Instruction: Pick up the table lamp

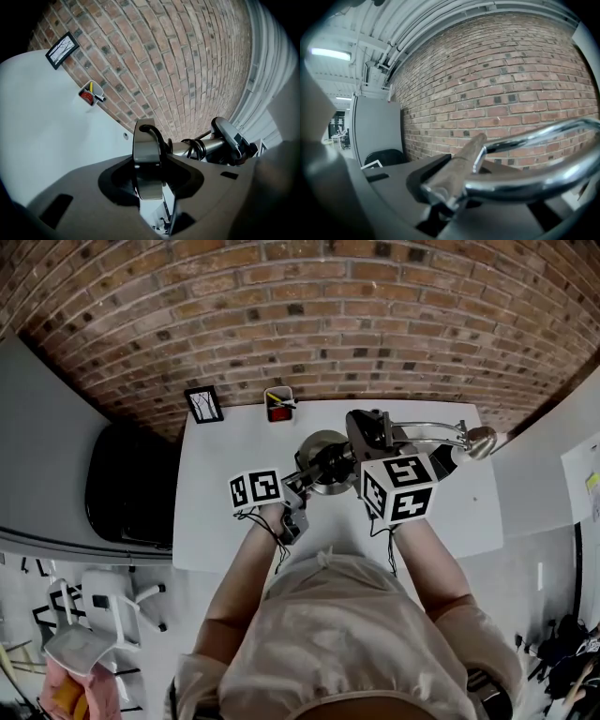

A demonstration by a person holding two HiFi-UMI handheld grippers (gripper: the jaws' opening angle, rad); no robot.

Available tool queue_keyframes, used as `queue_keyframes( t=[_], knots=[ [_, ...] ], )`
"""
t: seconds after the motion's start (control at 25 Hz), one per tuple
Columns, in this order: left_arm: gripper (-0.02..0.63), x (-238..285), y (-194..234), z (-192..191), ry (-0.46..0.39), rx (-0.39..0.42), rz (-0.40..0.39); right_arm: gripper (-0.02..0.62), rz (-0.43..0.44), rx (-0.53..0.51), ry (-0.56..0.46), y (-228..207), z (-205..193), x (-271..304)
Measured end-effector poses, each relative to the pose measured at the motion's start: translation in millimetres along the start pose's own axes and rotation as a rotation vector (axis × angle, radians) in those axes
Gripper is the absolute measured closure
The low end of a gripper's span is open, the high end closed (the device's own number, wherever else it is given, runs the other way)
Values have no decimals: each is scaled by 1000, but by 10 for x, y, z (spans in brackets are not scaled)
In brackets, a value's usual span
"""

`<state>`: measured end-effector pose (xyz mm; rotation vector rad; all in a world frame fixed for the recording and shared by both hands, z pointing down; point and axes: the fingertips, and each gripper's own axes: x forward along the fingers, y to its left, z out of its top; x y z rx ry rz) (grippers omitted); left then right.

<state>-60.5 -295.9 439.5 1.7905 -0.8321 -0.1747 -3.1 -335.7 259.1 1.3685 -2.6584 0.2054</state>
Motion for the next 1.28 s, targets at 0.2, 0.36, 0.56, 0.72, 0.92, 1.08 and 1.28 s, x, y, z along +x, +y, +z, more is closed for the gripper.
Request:
queue_keyframes(
  t=[0.2,0.36,0.56,0.72,0.92,1.08,1.28],
  knots=[
    [456,-2,26,-64,8,-22,6,555,-1,4,18,3,-53,-9],
    [456,-1,54,-91,7,-37,11,555,5,2,29,10,-85,8],
    [456,3,84,-126,11,-45,15,555,9,4,39,9,-128,12],
    [456,-6,94,-130,15,-46,14,555,10,4,41,21,-140,15],
    [457,-31,130,-171,23,-58,20,555,13,6,53,47,-190,15],
    [456,-13,139,-184,23,-69,19,555,15,5,64,34,-206,32],
    [457,23,145,-213,32,-75,13,555,11,-2,75,16,-226,25]
  ],
)
